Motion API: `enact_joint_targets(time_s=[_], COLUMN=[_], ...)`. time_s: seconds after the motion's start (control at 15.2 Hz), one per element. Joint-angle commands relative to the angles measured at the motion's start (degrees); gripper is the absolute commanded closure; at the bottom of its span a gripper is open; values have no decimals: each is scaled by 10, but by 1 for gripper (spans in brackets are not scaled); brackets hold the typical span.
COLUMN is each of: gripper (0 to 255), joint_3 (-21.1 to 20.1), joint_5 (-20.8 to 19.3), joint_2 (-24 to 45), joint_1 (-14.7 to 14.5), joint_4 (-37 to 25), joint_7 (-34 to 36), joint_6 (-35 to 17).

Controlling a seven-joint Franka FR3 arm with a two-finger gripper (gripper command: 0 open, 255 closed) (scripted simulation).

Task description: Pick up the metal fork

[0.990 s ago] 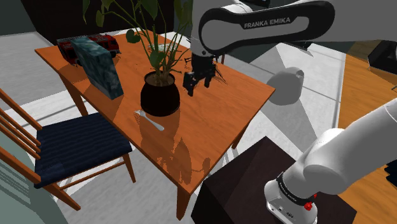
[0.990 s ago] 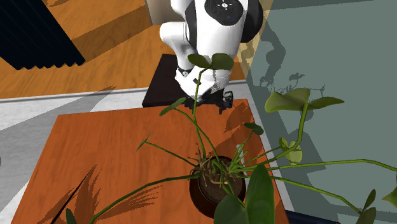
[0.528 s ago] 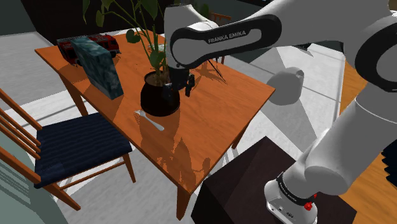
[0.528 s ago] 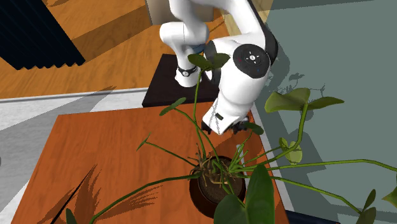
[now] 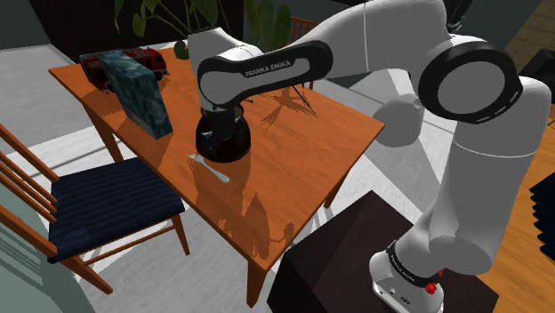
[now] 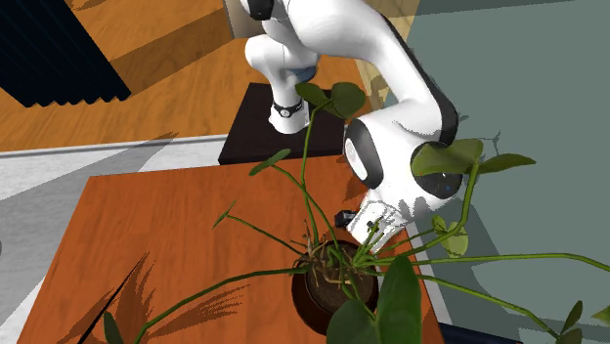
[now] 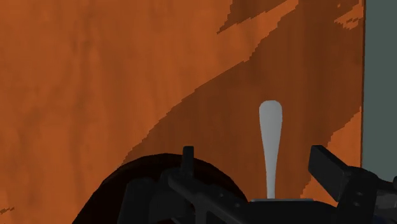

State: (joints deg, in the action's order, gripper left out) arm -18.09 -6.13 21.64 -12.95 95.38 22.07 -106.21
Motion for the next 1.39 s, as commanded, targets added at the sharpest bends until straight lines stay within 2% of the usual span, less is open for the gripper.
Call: enact_joint_targets(time_s=[0.0, 0.13, 0.73, 0.79, 0.99, 1.32], gripper=[0, 0, 0, 255, 255, 255], joint_3=[-1, -2, -13, -11, -16, -16], joint_5=[-8, -16, -34, -35, -29, -29], joint_2=[56, 99, 125, 130, 107, 108], joint_1=[-13, -25, -15, -13, -11, -12], joint_4=[-43, -89, -66, -65, -51, -52], joint_7=[8, 15, 24, 22, 23, 24], joint_6=[-42, -33, -77, -84, -76, -75])
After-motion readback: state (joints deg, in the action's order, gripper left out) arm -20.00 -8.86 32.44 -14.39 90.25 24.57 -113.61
